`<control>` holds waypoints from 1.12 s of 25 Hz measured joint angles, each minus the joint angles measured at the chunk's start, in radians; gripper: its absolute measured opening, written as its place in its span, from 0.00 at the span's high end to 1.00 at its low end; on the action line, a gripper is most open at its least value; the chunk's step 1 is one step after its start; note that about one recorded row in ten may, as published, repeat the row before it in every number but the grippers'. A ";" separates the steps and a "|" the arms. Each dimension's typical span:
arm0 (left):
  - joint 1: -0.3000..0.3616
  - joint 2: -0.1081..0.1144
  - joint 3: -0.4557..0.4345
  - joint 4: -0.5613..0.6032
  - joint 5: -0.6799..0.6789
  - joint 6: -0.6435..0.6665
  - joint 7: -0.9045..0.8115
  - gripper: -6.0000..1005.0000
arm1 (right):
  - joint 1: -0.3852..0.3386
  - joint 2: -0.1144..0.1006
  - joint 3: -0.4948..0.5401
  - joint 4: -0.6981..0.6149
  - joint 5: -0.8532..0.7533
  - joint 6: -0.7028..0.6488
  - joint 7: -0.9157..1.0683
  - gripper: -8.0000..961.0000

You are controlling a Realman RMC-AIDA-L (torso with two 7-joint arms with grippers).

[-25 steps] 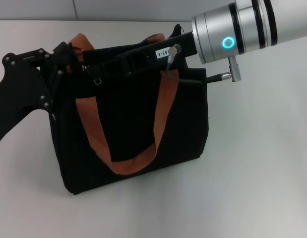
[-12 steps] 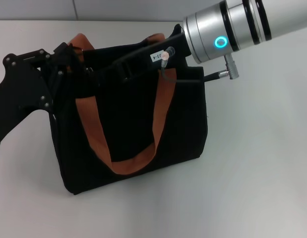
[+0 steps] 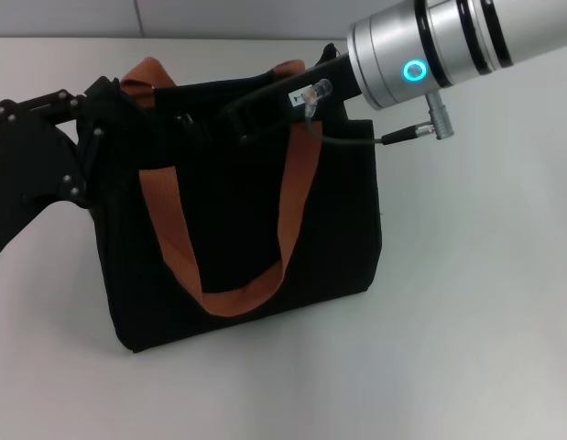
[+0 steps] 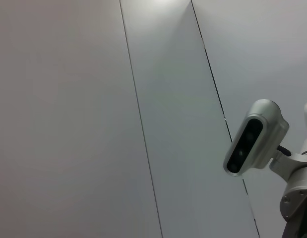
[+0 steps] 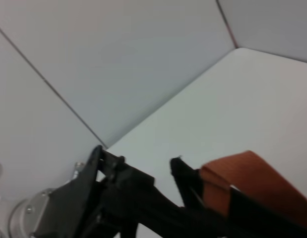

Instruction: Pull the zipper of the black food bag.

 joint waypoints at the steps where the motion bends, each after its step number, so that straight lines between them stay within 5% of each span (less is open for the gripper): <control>1: 0.000 0.000 0.000 0.000 0.000 0.000 0.000 0.97 | 0.000 0.000 0.000 0.000 0.000 0.000 0.000 0.99; 18: 0.004 0.001 -0.003 0.007 0.000 -0.002 -0.001 0.97 | -0.167 -0.002 0.017 -0.241 -0.151 -0.028 0.119 0.99; 28: 0.004 0.001 -0.003 0.008 0.000 -0.010 -0.002 0.97 | -0.272 -0.002 0.133 -0.317 -0.179 -0.065 0.115 0.99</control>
